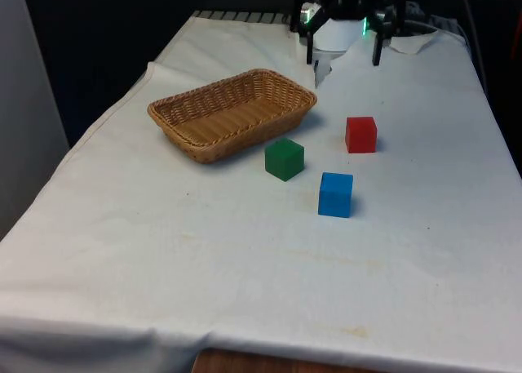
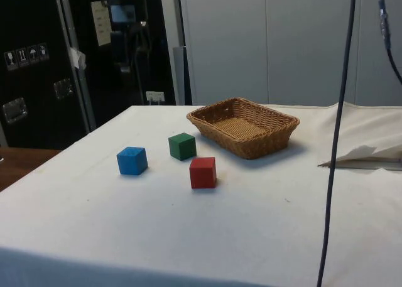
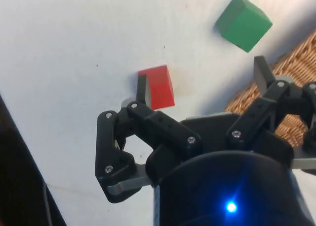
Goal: Pick up exactly two blocks and place them into the basket.
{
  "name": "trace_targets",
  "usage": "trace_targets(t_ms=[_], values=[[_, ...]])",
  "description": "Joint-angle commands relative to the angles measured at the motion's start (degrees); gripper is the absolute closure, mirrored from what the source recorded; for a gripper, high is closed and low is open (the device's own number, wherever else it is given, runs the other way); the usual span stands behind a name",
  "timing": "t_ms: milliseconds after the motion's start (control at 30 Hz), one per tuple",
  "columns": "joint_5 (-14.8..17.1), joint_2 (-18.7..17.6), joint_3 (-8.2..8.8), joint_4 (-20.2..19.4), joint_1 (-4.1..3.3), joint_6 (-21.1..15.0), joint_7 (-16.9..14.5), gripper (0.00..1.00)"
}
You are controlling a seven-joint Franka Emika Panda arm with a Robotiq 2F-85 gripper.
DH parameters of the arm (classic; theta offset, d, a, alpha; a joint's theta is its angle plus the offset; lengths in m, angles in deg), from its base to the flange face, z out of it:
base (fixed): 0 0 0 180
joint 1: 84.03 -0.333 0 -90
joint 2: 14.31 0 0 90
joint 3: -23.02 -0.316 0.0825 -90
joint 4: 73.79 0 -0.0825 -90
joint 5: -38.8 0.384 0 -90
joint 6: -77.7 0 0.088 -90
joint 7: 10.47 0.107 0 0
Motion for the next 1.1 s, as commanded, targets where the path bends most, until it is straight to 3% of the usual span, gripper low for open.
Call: trace_targets(t_ms=[0, 33, 67, 300, 333, 367, 533, 567, 600, 633, 900, 933, 967, 1067], values=[[1.2, -1.0, -0.06, 0.0, 0.4, -1.1, -0.9, 0.0], [0.3, -0.4, 0.17, 0.0, 0.06, -0.4, -0.3, 0.0], [1.5, -1.5, 0.06, 0.2, 0.46, -1.5, -1.0, 0.0], [4.2, -6.0, 0.46, 1.9, 0.74, -3.8, -1.6, 0.0], [3.4, -5.5, 0.8, 1.7, 0.34, -3.5, -1.1, 0.0], [4.6, -6.5, 0.52, 2.3, 0.8, -4.0, -1.7, 0.0], [6.8, -10.1, 0.74, 4.2, 1.03, -5.2, -1.8, 0.0], [7.2, -10.8, 0.74, 4.5, 1.03, -5.4, -1.9, 0.0], [6.5, -10.4, 1.2, 4.2, 0.57, -5.3, -1.4, 0.0], [7.6, -11.3, 0.74, 4.8, 1.09, -5.7, -1.9, 0.0], [10.4, -15.9, 0.8, 7.4, 1.2, -7.0, -2.3, 0.0], [9.5, -15.5, 1.26, 7.2, 0.74, -6.6, -1.8, 0.0], [10.6, -16.3, 0.8, 7.6, 1.2, -7.2, -2.4, 0.0], [11.5, -17.4, 0.8, 7.8, 1.09, -8.0, -2.5, 0.0]])
